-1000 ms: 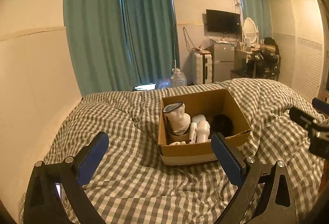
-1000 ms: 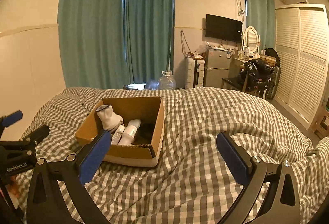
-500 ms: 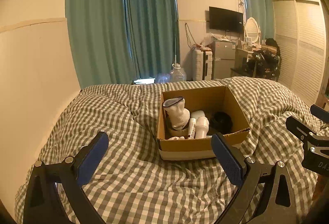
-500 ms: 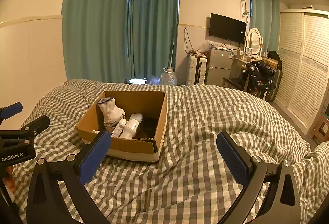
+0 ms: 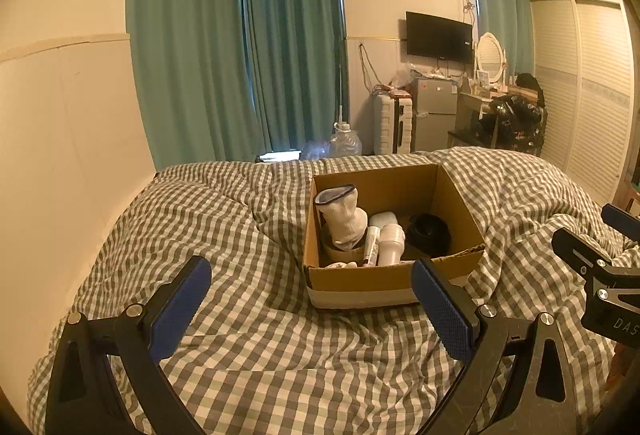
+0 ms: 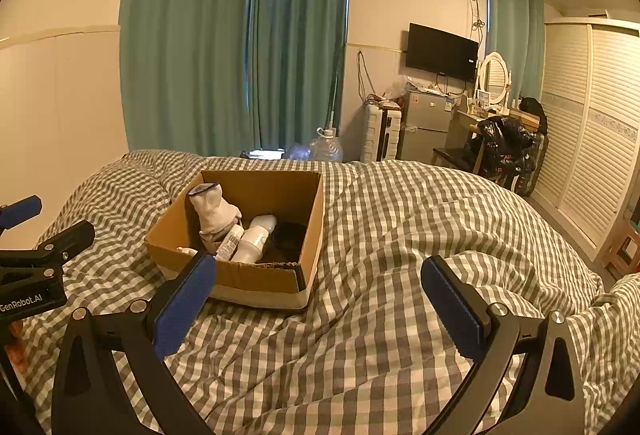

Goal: Organize objects

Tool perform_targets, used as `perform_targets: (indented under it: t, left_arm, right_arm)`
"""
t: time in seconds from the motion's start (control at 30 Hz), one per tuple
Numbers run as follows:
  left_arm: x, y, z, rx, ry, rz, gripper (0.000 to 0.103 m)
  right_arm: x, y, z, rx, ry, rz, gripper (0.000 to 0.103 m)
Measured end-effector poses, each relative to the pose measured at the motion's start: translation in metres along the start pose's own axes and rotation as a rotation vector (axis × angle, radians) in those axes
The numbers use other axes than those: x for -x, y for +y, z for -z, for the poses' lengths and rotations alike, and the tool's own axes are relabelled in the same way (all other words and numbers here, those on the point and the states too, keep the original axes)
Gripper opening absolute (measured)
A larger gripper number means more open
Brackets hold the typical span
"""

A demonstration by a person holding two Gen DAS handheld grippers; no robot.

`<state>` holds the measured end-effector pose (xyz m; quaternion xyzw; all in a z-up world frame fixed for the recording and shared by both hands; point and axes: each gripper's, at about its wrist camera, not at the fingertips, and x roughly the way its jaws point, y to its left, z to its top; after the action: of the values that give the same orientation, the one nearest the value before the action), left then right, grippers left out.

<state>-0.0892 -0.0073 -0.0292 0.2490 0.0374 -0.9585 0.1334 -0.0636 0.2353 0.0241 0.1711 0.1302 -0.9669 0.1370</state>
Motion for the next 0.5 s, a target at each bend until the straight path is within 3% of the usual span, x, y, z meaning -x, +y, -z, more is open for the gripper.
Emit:
perform_targets:
  t: [0.37, 0.5]
  left_arm:
    - [-0.0003, -0.0010, 0.0015, -0.002, 0.012, 0.008, 0.103]
    - [-0.0005, -0.0015, 0.0029, 0.012, 0.026, 0.048, 0.103]
  right_arm:
    - [0.0001, 0.0022, 0.0010, 0.005, 0.004, -0.002, 0.103]
    - [0.0000, 0.0027, 0.0021, 0.006, 0.007, -0.001, 0.103]
